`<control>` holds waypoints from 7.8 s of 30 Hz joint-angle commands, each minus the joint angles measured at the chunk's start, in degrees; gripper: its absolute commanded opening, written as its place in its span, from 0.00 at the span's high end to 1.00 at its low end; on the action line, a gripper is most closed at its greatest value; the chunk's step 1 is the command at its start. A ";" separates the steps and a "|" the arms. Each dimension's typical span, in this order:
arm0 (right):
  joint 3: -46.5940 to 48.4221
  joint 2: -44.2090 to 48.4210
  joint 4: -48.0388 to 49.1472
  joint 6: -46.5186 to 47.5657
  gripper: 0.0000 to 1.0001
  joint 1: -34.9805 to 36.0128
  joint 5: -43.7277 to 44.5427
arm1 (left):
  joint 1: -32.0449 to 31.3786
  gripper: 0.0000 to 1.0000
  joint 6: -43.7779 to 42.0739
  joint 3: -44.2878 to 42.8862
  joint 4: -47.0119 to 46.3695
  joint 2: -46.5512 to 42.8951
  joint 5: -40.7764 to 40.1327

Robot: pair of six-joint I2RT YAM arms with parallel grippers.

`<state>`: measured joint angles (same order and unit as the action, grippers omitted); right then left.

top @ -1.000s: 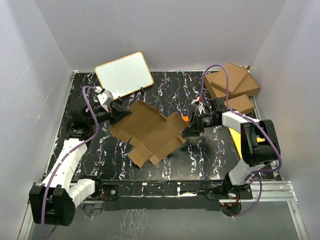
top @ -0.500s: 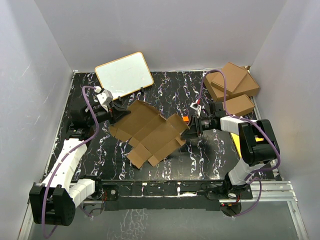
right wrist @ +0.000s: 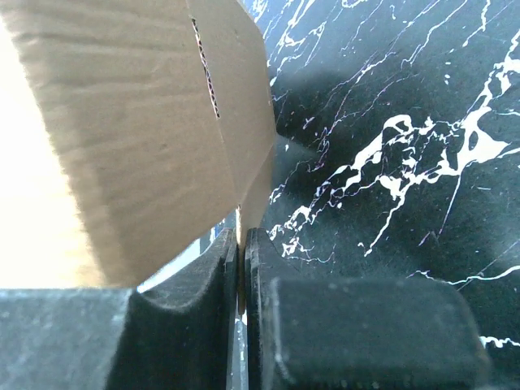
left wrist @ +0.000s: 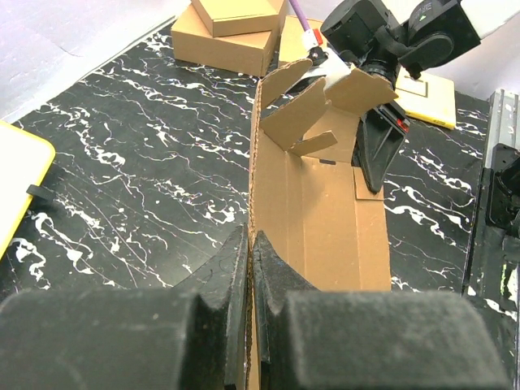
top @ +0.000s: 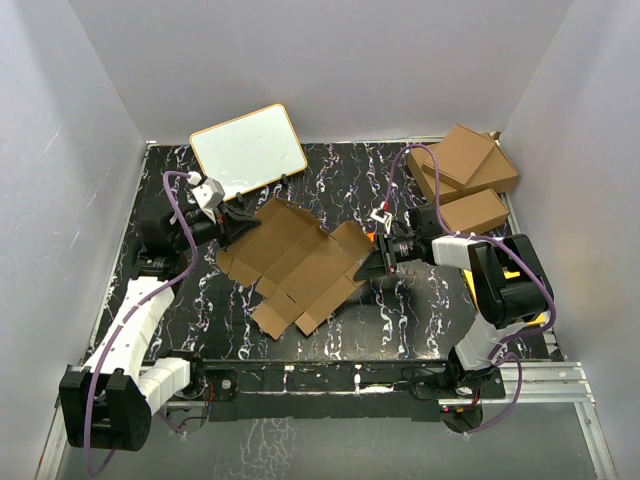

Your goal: Fold the paper box

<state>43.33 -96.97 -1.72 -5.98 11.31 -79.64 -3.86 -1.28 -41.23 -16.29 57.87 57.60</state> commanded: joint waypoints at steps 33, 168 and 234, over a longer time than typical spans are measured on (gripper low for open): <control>14.51 10.68 -32.86 42.27 0.13 -15.25 1.53 | 0.34 1.00 14.67 -1.70 4.64 0.11 -1.08; 39.91 4.40 -17.44 33.93 0.47 8.64 20.35 | -11.01 1.00 24.27 -11.51 1.96 9.36 -6.34; 38.15 9.11 -19.48 30.70 0.50 6.65 17.51 | -10.02 1.00 0.24 -16.53 33.83 7.32 -11.93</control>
<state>80.36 -90.67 -23.03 26.72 19.64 -58.54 -14.68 -1.10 -55.64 18.22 66.15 45.65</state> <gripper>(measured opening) 0.347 0.012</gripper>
